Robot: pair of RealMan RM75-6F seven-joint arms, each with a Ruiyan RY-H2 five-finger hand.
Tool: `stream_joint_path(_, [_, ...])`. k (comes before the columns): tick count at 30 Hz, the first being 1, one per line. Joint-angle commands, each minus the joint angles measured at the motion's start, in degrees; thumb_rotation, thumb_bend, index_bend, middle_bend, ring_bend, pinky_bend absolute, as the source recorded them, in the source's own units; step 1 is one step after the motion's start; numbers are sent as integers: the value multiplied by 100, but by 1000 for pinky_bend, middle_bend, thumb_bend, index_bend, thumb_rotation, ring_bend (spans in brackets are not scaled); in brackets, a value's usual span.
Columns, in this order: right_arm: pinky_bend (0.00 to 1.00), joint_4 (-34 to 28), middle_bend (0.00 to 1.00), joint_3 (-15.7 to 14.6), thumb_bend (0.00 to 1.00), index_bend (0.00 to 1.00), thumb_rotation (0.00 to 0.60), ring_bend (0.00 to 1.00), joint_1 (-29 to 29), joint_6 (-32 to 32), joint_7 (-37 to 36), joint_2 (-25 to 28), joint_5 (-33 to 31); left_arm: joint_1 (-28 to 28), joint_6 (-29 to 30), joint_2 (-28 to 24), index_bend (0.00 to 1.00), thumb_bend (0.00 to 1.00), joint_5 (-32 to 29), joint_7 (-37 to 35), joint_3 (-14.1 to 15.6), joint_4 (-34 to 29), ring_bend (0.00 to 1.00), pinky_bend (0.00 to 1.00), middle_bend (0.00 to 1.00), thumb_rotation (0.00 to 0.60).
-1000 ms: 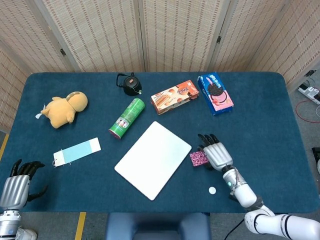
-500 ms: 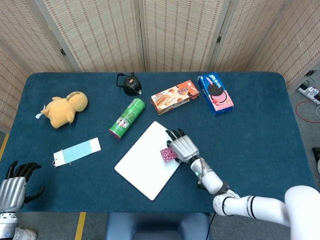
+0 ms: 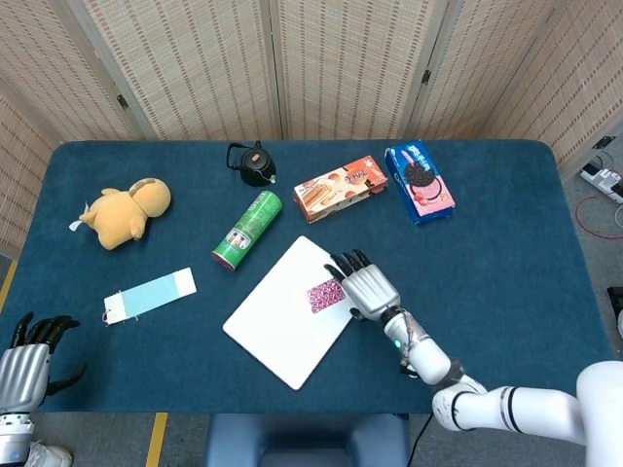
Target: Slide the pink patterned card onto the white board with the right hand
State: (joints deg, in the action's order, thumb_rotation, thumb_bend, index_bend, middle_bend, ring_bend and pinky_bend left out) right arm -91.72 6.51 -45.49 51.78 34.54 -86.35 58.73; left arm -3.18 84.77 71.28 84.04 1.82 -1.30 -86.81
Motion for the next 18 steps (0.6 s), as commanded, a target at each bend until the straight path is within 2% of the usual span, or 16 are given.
stream_joint_path(1, [0, -388, 121, -499, 312, 173, 585, 58, 493, 455, -563, 562, 933, -22, -11, 1, 295, 310, 28, 52, -2, -37, 210, 48, 255, 600])
stream_joint_path(7, [0, -634, 128, -1190, 312, 230, 583, 59, 1096, 1053, -1244, 1149, 2138, -58, -32, -2, 295, 310, 40, 160, -21, -128, 210, 48, 255, 600])
stream_joint_path(12, [0, -259, 135, -1719, 312, 269, 585, 59, 1641, 1693, -1597, 1242, 3044, -70, -40, -14, 295, 310, 38, 223, -28, -186, 210, 48, 255, 600])
stream_joint_path(18, [0, 178, 143, -1980, 312, 318, 583, 59, 2023, 1928, -1845, 1123, 3442, -84, -39, -17, 295, 310, 77, 267, -15, -243, 210, 48, 255, 600])
